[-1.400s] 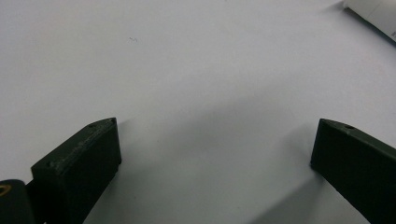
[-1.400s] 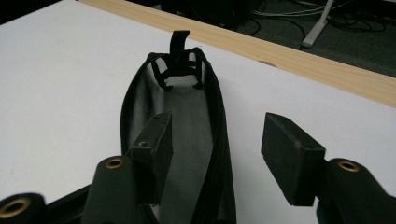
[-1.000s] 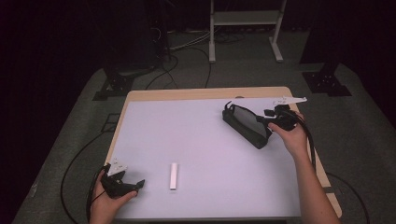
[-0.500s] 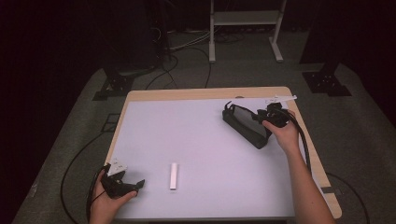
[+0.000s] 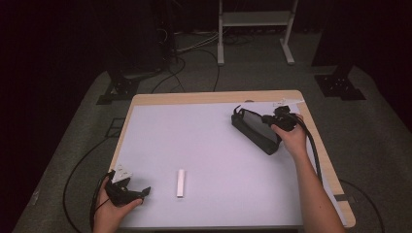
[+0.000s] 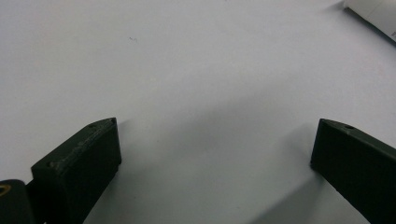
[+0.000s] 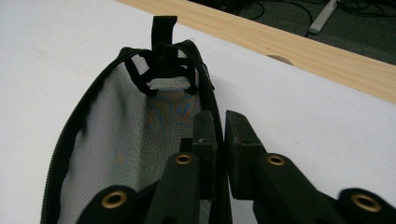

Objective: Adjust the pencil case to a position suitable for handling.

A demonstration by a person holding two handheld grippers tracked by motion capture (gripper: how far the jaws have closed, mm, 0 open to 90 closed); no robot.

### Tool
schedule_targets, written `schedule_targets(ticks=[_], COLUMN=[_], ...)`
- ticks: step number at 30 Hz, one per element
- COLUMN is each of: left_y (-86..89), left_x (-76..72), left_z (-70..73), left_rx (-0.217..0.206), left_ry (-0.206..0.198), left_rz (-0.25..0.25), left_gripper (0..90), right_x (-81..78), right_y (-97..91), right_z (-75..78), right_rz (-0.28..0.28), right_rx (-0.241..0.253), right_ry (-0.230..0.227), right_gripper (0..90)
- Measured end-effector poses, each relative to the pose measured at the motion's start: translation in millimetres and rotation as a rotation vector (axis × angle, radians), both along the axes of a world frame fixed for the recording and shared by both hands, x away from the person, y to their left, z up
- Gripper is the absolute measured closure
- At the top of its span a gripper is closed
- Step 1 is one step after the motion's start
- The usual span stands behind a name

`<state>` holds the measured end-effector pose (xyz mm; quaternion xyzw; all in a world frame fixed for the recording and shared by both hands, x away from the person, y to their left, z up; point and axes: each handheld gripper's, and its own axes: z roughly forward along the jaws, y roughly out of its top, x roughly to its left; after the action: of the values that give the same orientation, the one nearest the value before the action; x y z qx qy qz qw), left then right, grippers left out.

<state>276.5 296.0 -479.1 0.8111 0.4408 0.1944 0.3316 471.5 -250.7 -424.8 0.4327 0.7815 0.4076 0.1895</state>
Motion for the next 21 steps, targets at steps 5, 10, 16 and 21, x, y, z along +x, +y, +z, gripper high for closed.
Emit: schedule_targets(ticks=[5, 10, 16, 21], left_y=[-0.1, 0.0, -0.1, -0.2], left_x=[-0.1, 0.0, -0.1, -0.2], left_z=[0.0, 0.0, 0.0, -0.1], left_rx=[-0.001, 0.0, -0.001, -0.002], left_ry=[0.001, 0.0, 0.001, 0.0], left_rz=[0.001, 0.0, 0.001, 0.001], left_gripper=[0.9, 0.9, 0.9, 0.9], right_x=[0.2, -1.7, -7.3, -13.9], right_y=[-1.5, -3.6, -3.6, -2.1], right_z=[0.4, 2.0, 7.1, 11.0], right_rz=[-0.001, 0.004, 0.019, 0.041], right_rx=[0.016, 0.037, 0.053, 0.049], right_ry=[0.017, 0.028, 0.021, 0.016], right_gripper=[88.0, 88.3, 88.3, 88.3])
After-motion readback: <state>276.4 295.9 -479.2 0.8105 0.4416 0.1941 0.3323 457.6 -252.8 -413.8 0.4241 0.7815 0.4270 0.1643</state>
